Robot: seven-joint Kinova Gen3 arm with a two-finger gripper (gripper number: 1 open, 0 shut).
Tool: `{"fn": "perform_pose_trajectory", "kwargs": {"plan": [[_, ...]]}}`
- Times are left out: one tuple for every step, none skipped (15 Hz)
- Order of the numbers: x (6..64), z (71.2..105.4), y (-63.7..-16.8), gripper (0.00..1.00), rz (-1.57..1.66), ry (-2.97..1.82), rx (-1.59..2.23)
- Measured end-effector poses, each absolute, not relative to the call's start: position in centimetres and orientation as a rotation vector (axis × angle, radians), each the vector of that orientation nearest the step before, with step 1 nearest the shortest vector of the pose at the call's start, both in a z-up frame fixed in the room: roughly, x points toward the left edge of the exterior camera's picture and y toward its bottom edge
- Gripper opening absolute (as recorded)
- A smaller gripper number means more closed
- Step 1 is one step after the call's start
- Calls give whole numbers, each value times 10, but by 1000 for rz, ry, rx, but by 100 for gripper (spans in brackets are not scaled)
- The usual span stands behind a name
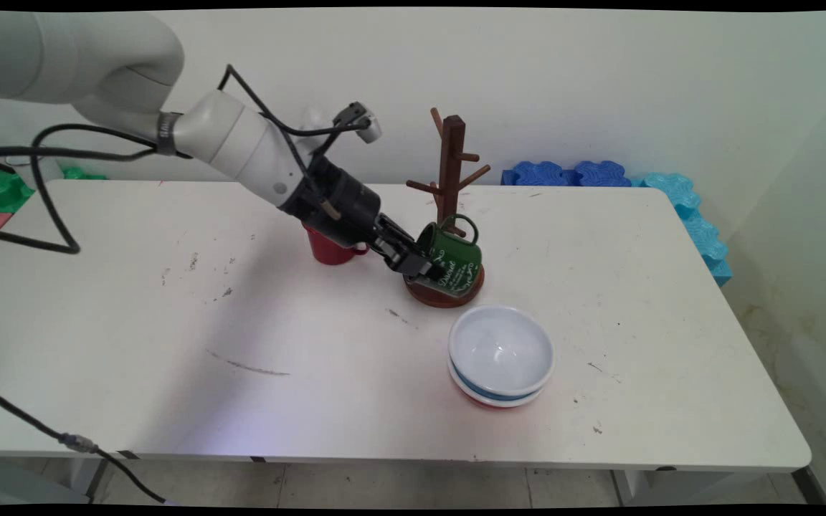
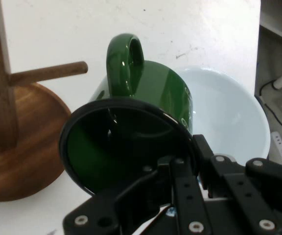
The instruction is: Place the picked object on the table
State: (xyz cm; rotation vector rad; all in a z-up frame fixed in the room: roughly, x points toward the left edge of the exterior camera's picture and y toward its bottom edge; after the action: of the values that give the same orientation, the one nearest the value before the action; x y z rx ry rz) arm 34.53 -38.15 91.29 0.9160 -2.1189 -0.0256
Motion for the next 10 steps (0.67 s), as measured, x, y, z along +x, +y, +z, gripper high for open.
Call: {"fn": "perform_pose_trajectory", "kwargs": {"plan": [[349, 915, -380, 0, -17, -2124, 909], [353, 917, -378, 0, -6, -2132, 900], [357, 919, -377, 0, 5, -2140, 892], [360, 920, -375, 0, 12, -2146, 886], [364, 923, -373, 0, 26, -2156, 875], [369, 925, -372, 0, 37, -2165, 866], [374, 927, -370, 0, 50, -2176, 856], [379, 930, -368, 0, 65, -2188, 844], [384, 932, -366, 0, 78, -2199, 834], [389, 934, -364, 0, 94, -2215, 817]]}}
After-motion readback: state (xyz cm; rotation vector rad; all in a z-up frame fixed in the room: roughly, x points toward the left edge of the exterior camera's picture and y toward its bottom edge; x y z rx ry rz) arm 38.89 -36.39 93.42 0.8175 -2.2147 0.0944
